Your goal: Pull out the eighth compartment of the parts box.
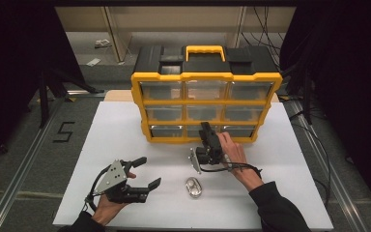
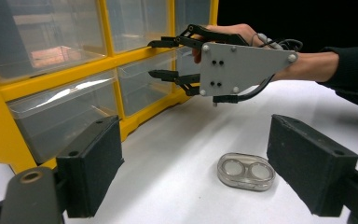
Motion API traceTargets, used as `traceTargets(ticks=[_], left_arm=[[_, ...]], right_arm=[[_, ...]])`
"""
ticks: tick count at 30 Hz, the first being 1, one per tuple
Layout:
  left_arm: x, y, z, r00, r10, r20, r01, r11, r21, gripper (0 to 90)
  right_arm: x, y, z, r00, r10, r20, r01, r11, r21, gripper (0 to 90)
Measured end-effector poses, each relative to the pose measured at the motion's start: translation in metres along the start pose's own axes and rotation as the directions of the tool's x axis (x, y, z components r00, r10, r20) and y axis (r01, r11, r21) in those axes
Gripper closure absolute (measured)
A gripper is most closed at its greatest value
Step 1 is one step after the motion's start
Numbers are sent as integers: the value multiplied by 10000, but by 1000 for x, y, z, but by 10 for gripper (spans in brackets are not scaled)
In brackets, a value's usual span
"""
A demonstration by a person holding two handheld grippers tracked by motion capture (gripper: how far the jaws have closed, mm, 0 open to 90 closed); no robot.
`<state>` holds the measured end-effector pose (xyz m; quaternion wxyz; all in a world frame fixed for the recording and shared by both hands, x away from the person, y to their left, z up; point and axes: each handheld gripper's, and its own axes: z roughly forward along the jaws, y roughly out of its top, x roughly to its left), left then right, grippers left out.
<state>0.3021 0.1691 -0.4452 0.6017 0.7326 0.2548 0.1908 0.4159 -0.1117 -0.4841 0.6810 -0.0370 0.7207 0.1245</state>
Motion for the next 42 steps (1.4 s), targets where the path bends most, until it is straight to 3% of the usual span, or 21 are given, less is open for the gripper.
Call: traceTargets(ticks=[13, 23, 32, 42], left_arm=[[0, -1, 2, 9997, -25, 255, 23, 10000, 69, 177], [0, -1, 2, 9996, -44, 284, 41, 9999, 127, 177], [-1, -2, 3, 9995, -64, 320, 58, 9998, 192, 177], [0, -2, 4, 9994, -46, 338, 38, 9997, 221, 177]], right_arm=[[2, 0, 3, 9995, -191, 233, 189, 9998, 74, 622], [5, 1, -1, 9965, -629, 549, 627, 9980, 51, 683], [6, 3, -5, 9961, -862, 187, 862, 9963, 18, 777], [6, 4, -12, 9959, -899, 93, 900, 9959, -72, 783]])
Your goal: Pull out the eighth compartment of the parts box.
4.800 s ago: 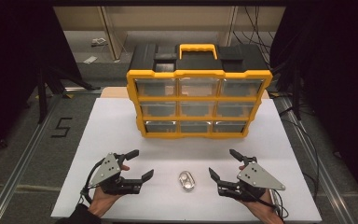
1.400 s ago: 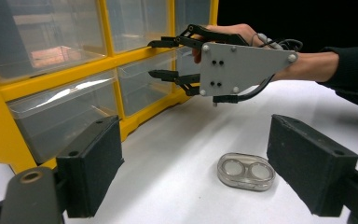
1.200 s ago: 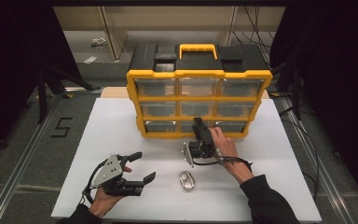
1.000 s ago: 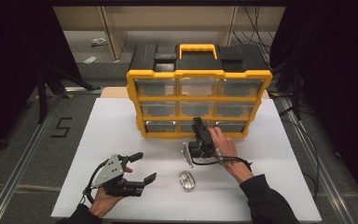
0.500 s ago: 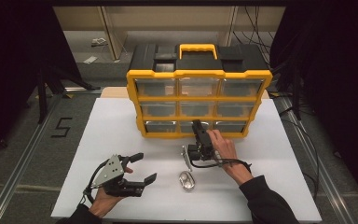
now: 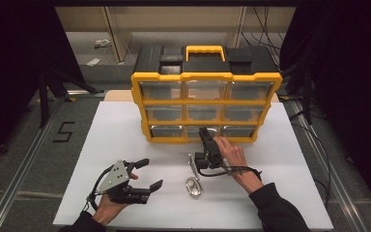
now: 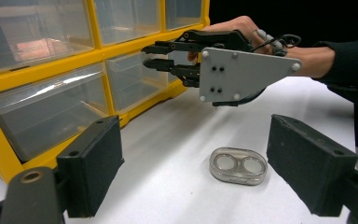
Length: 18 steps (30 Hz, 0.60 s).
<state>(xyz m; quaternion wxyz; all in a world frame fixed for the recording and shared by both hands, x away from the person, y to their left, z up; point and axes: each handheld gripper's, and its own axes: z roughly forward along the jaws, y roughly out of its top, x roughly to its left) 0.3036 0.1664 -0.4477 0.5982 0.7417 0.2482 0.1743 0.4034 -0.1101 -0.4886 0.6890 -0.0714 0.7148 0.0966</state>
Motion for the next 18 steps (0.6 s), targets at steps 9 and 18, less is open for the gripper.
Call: traceTargets(ticks=[9, 18], left_arm=[[1, 0, -1, 10000, -1, -90, 0, 10000, -67, 177], [1, 0, -1, 10000, 5, -98, -5, 10000, -63, 178]], right_arm=[[1, -1, -10, 9999, -131, 82, 132, 9998, -143, 786], [1, -1, -16, 9998, -172, 77, 173, 9996, -214, 789]])
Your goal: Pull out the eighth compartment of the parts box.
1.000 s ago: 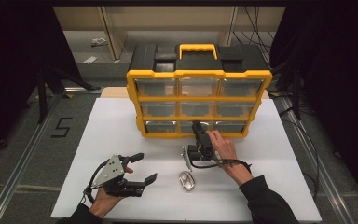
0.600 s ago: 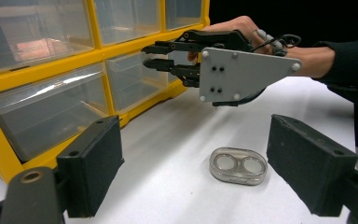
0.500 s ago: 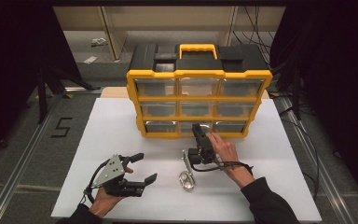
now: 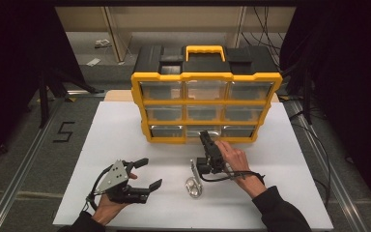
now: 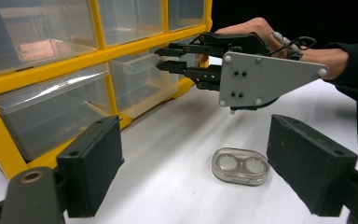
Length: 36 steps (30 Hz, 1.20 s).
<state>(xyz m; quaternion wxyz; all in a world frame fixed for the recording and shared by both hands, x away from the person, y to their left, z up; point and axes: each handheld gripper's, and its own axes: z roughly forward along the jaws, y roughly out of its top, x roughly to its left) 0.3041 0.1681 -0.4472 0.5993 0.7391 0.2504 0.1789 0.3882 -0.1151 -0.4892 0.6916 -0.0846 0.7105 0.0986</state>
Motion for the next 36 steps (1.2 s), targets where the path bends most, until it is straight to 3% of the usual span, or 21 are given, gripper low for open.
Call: traceTargets(ticks=[36], left_arm=[[0, 0, -2, 10000, 28, -86, -29, 10000, -54, 178]], right_arm=[[-2, 3, -40, 9998, 63, -193, -74, 9984, -559, 790]])
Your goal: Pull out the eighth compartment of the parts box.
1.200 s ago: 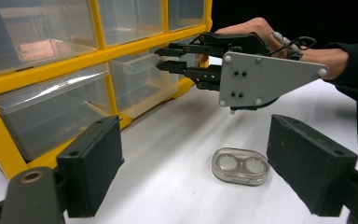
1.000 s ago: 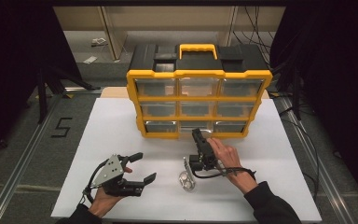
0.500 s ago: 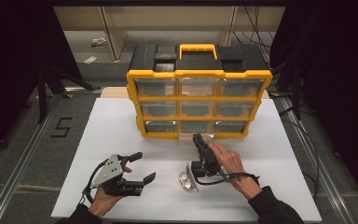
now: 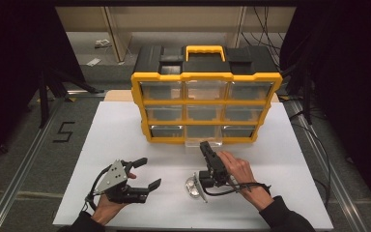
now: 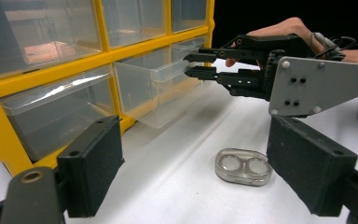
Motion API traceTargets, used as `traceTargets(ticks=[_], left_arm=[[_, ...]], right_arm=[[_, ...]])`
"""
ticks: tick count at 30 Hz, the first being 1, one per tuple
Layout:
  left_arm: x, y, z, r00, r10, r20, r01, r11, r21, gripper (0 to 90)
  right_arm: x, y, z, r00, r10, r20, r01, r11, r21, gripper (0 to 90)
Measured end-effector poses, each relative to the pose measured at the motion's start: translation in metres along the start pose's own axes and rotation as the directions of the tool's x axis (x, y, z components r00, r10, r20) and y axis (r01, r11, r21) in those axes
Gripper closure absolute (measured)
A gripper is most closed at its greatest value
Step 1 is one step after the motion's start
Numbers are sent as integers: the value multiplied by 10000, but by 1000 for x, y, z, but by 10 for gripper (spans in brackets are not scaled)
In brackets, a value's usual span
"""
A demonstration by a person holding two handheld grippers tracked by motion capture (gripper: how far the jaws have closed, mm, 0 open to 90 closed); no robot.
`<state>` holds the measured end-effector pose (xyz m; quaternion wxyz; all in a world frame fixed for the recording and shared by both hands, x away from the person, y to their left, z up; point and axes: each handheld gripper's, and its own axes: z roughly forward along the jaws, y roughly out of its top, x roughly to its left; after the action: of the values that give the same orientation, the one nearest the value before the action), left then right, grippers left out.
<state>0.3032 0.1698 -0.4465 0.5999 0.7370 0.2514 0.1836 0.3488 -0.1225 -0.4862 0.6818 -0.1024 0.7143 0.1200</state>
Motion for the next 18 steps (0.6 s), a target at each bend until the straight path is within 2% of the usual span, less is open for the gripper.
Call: traceTargets(ticks=[18], left_arm=[[0, 0, 0, 10000, 22, 3, -22, 10000, -6, 179]], right_arm=[[-2, 0, -12, 9999, 55, -89, -56, 9999, -164, 791]])
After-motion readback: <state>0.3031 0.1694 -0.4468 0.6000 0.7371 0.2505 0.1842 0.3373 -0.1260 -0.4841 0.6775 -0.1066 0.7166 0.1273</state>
